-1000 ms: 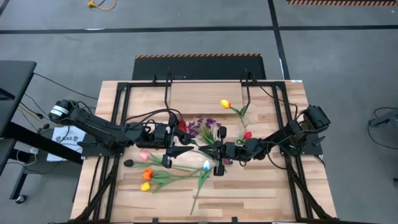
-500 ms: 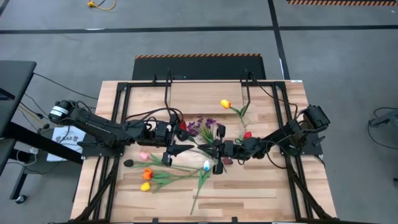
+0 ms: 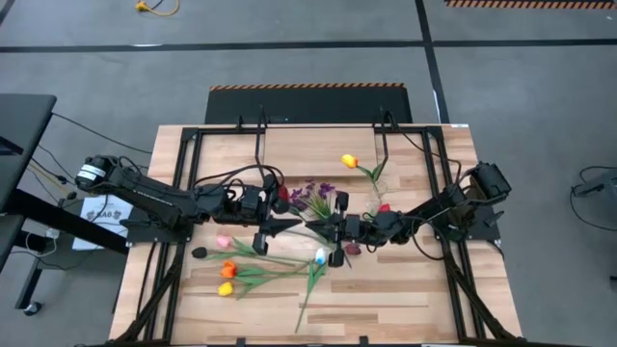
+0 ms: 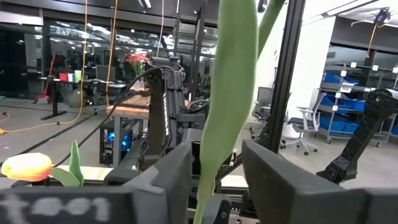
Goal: Pick and place flowers into a vace then onto a shelf
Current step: Put the right black flower into the transparent vase
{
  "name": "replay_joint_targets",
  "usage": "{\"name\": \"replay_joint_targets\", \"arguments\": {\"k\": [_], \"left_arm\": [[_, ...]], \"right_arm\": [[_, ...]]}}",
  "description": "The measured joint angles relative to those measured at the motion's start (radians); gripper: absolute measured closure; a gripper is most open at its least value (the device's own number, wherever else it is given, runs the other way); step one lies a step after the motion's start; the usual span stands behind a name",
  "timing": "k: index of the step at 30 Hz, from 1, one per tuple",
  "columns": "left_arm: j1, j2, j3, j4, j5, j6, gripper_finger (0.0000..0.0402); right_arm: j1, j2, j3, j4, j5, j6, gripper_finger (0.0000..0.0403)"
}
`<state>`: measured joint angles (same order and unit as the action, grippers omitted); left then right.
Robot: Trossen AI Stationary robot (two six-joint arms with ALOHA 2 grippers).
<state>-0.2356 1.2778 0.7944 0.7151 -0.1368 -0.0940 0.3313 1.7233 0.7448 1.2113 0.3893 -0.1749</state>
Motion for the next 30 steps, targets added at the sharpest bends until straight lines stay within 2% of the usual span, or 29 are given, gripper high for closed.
{"name": "replay_joint_targets", "arguments": {"k": [5,7,14,23,30], "left_arm": [[0.0,0.0,0.0,-0.006,-0.006,0.0,0.0373],[0.0,0.0,0.0,-0.006,-0.007,-0.005,0.0391],[0.0,0.0,0.0,-0.049,-0.006,-0.005,0.0399],[0.02,0.0,0.0,-0.203,-0.003,-0.005,0.04],[0.021,0.0,0.0,-0.288,-0.004,0.0,0.0401]], "right_arm": [[0.001,0.0,0.0,0.0,0.0,0.0,0.0391],[0.003,0.0,0.0,0.0,-0.001,0.003,0.038],[0.003,0.0,0.0,-0.004,0.0,0.003,0.032],[0.002,0.0,0.0,-0.014,0.001,0.036,0.0229],[0.003,0.0,0.0,-0.019,0.001,0.024,0.0194]]}}
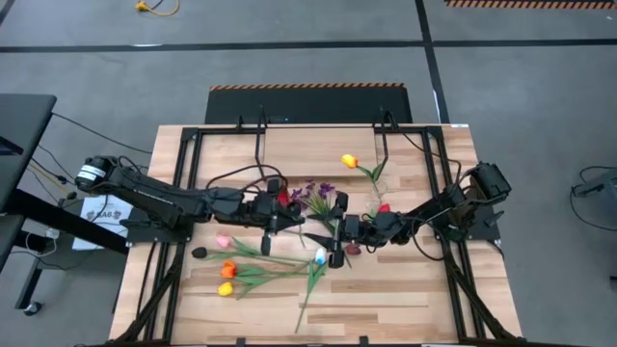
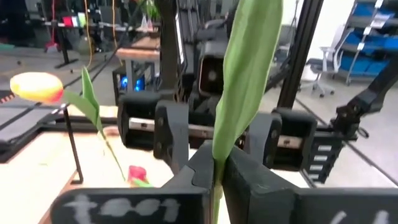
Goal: Pick and place flowers into a vace then onto a shelf
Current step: Put the right black flower into the transparent vase
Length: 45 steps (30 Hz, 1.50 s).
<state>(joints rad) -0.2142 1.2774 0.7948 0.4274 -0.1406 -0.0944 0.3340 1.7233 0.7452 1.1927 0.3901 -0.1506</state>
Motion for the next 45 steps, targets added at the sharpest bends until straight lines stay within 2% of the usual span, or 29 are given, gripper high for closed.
{"name": "replay_joint_targets", "arguments": {"k": [10,14,19,26,34,45], "left_arm": [[-0.02,0.0,0.0,-0.111,0.004,0.0,0.0401],[-0.023,0.0,0.0,-0.119,0.064,-0.002,0.0401],[-0.023,0.0,0.0,-0.119,0.086,-0.01,0.0401],[-0.023,0.064,0.0,-0.065,0.136,-0.019,0.0401],[-0.014,0.154,0.021,-0.011,0.14,-0.018,0.04],[-0.017,0.149,0.057,-0.037,0.155,0.005,0.04]], "right_arm": [[0.0,0.0,0.0,0.003,0.0,-0.044,0.0198],[-0.001,0.0,0.0,0.003,-0.045,-0.044,0.0206],[-0.001,0.0,0.03,-0.04,-0.102,-0.051,0.0214],[0.005,0.0,0.095,-0.162,-0.105,-0.061,0.0225],[0.006,0.0,0.1,-0.177,-0.105,-0.06,0.0242],[0.007,-0.003,0.101,-0.192,-0.103,-0.06,0.0273]]}}
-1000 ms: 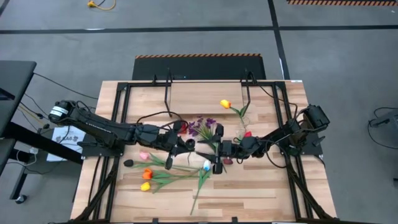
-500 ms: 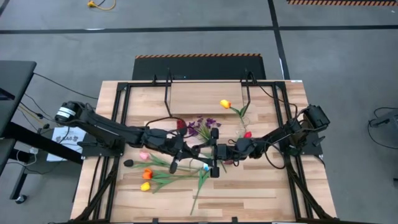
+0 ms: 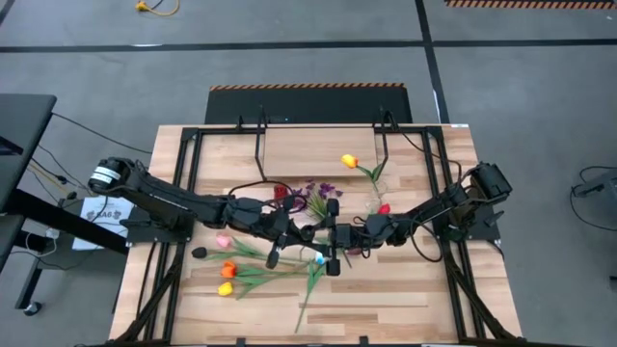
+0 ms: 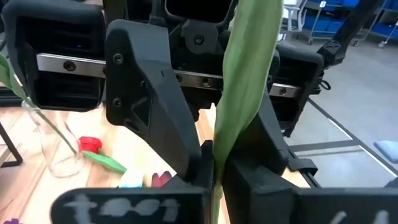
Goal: Pick and place flowers into a vace then onto a shelf
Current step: Put the right black flower into the transparent vase
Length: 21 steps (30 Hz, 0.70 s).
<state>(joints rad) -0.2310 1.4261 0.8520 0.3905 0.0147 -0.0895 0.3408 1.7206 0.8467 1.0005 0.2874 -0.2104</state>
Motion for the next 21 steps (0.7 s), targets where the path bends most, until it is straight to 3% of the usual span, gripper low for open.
{"name": "replay_joint_targets", "arguments": {"k": [6,13,17,21], "left_arm": [[0.0,-0.001,0.0,-0.006,-0.002,0.0,0.04],[0.0,-0.002,0.001,-0.007,-0.004,-0.001,0.04],[0.0,-0.002,0.001,-0.007,-0.003,-0.001,0.0399],[-0.016,-0.002,0.001,-0.006,-0.106,0.003,0.0385]], "right_arm": [[0.0,0.0,0.0,0.002,0.001,0.003,0.0292],[-0.005,0.001,-0.001,0.004,-0.01,0.033,0.0383],[-0.005,0.001,-0.002,0.006,-0.008,0.041,0.0391],[-0.007,0.001,-0.002,0.006,0.0,0.038,0.0399]]}}
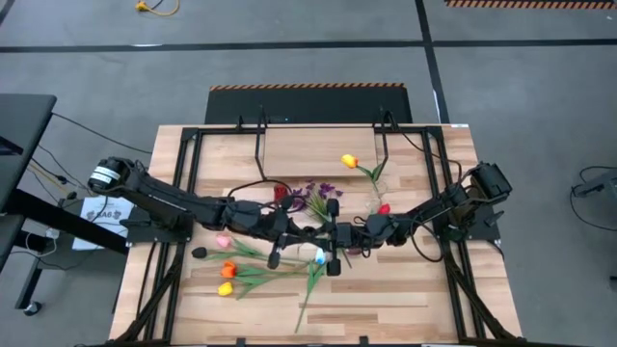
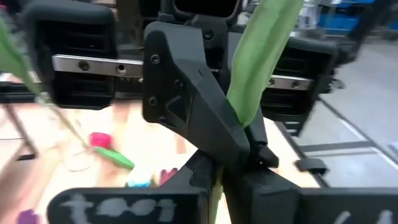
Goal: Pick and place flowers into a vace then onto a shelf
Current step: Put the right black flower into the transparent vase
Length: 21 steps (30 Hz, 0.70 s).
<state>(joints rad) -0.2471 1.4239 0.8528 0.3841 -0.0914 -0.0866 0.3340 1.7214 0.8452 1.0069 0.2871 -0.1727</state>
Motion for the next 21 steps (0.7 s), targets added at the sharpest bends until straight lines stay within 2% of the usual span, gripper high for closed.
{"name": "replay_joint_targets", "arguments": {"k": [4,7,15,21], "left_arm": [[-0.026,0.0,0.0,-0.001,-0.104,0.027,0.0343],[-0.037,0.0,0.0,-0.007,-0.134,0.028,0.0304],[-0.041,-0.04,0.003,-0.123,-0.136,-0.049,0.0206],[-0.049,-0.151,0.003,-0.235,-0.089,-0.115,0.0173]], "right_arm": [[0.0,0.0,0.0,0.0,0.003,-0.003,0.04],[0.0,0.001,0.0,-0.002,0.0,-0.003,0.0401],[0.0,0.003,-0.001,-0.012,0.002,-0.003,0.0402],[0.0,0.002,-0.001,-0.011,0.004,-0.003,0.0402]]}}
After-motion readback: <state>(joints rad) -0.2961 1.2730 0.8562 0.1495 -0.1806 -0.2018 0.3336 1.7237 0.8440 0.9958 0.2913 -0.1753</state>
